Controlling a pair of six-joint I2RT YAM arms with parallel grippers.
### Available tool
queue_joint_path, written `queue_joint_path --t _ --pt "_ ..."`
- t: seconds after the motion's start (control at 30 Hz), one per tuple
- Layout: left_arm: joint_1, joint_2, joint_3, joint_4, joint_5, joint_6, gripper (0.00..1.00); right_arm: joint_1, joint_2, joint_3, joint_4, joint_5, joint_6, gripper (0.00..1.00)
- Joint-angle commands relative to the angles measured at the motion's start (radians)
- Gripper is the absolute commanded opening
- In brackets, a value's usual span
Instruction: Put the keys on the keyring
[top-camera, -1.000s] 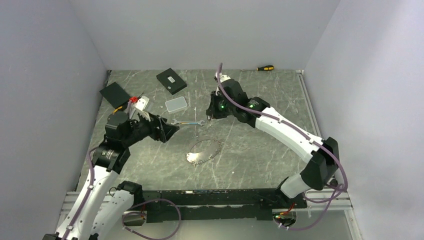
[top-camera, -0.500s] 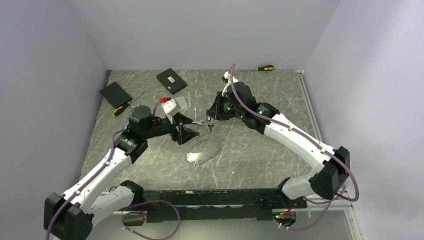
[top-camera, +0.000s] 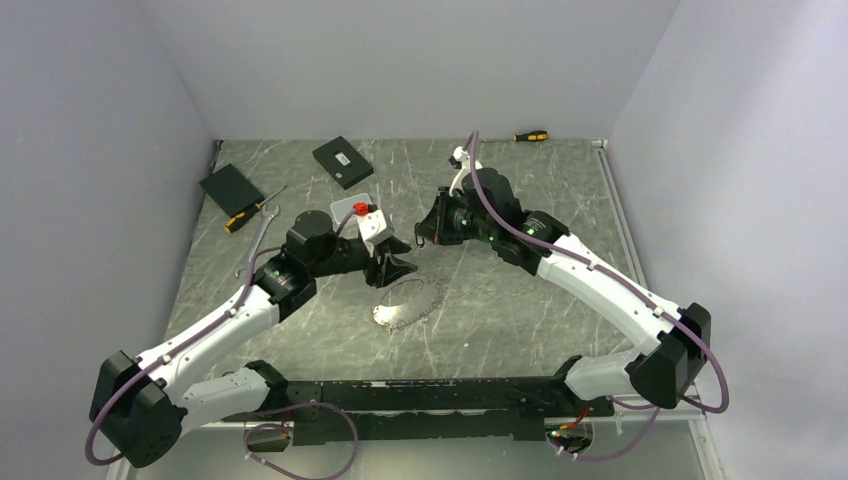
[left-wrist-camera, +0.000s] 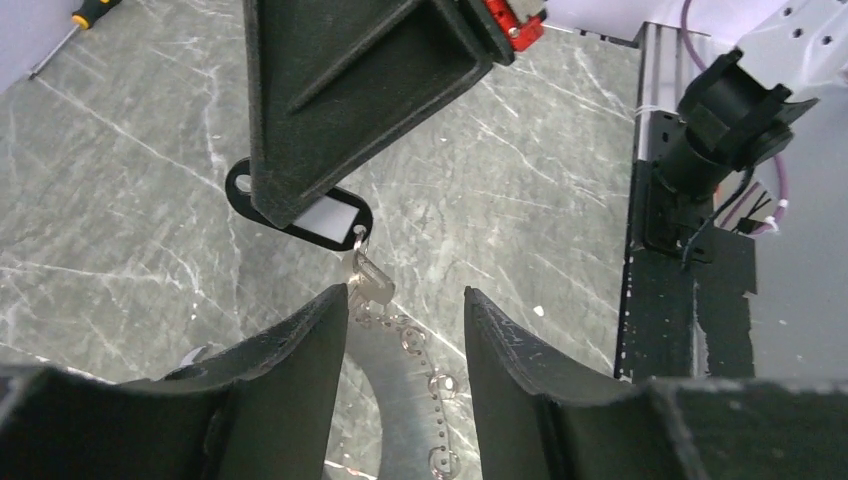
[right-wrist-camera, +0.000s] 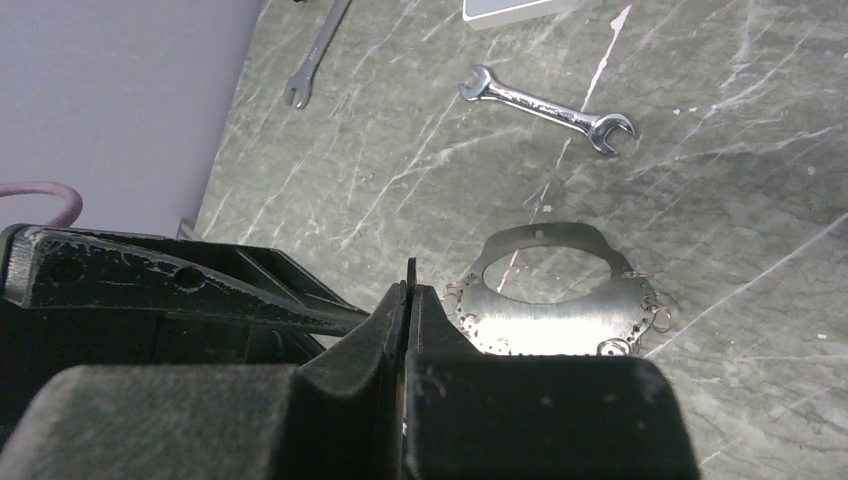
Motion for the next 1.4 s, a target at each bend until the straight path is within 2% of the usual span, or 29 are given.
queue_joint_path --t 0.0,0.2,0.4,0.7,1.0,1.23,1.37 --pt "-0.025 0.023 0.051 0.058 -0.091 0.075 0.51 0.005 -0.034 0.001 0.042 -0.015 -0.011 0.0" --pt "-0.038 0.026 0.036 0.129 -0.156 0.076 0.51 0.005 -0.039 0.001 0.032 -0.017 -0.017 0.0" --pt "-0.041 0.062 0.053 0.132 -0.151 0.07 0.41 0.005 -0.053 -0.006 0.031 -0.011 -0.013 0.0" --pt "-0.049 0.065 0.042 0.144 -0.154 0.053 0.4 0.005 -0.068 -0.007 0.027 0.011 -0.001 0.0" --pt "-0.057 0.087 0.05 0.18 -0.134 0.014 0.34 0.005 -0.067 -0.007 0.022 0.019 0.008 0.0" --pt "-0.061 0.089 0.045 0.196 -0.134 -0.006 0.21 0.005 -0.074 -0.017 0.026 0.022 0.017 0.0" --pt "-0.061 0.085 0.041 0.21 -0.136 -0.02 0.0 0.005 -0.074 -0.022 0.028 0.022 0.018 0.0"
